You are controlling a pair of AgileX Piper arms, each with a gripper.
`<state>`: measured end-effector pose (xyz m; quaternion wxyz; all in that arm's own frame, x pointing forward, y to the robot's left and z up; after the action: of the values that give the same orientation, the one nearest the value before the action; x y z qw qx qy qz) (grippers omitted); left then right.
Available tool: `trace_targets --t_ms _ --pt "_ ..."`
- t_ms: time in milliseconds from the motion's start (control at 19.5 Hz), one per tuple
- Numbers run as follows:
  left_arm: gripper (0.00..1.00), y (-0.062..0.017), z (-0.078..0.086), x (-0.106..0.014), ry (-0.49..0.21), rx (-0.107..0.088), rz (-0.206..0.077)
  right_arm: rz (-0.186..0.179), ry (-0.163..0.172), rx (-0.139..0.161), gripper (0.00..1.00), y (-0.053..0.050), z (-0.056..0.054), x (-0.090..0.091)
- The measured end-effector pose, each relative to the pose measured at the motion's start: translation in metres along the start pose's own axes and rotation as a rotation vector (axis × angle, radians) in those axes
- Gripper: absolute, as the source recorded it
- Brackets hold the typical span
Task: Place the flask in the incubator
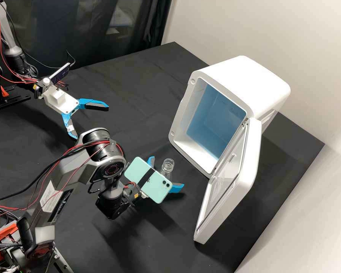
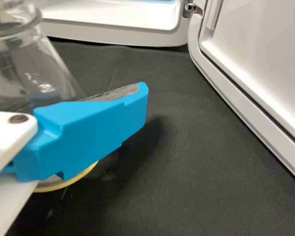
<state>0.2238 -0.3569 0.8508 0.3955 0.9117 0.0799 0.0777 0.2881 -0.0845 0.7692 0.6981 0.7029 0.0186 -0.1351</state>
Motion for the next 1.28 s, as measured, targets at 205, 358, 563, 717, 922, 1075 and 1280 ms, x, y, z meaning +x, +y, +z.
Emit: trace_targets --t_ms 205,358,563,717,922,1075,1280 --pt "1.00 0.0000 0.000 0.000 0.000 0.000 0.000 0.032 -0.010 0.006 1.00 0.004 0.003 0.011" --pt "1.00 0.0000 0.000 0.000 0.000 0.000 0.000 0.032 -0.025 0.014 1.00 0.002 0.008 0.015" --pt "1.00 0.0000 0.000 0.000 0.000 0.000 0.000 0.045 -0.024 0.019 1.00 0.000 0.010 0.021" --pt "1.00 0.0000 0.000 0.000 0.000 0.000 0.000 0.059 -0.023 0.022 1.00 0.001 0.010 0.026" --pt "1.00 0.0000 0.000 0.000 0.000 0.000 0.000 0.079 -0.022 0.021 1.00 0.003 0.013 0.033" --pt "1.00 0.0000 0.000 0.000 0.000 0.000 0.000 0.092 -0.024 0.025 1.00 0.002 0.017 0.038" --pt "1.00 0.0000 0.000 0.000 0.000 0.000 0.000 0.114 -0.030 0.073 1.00 0.006 0.024 0.041"
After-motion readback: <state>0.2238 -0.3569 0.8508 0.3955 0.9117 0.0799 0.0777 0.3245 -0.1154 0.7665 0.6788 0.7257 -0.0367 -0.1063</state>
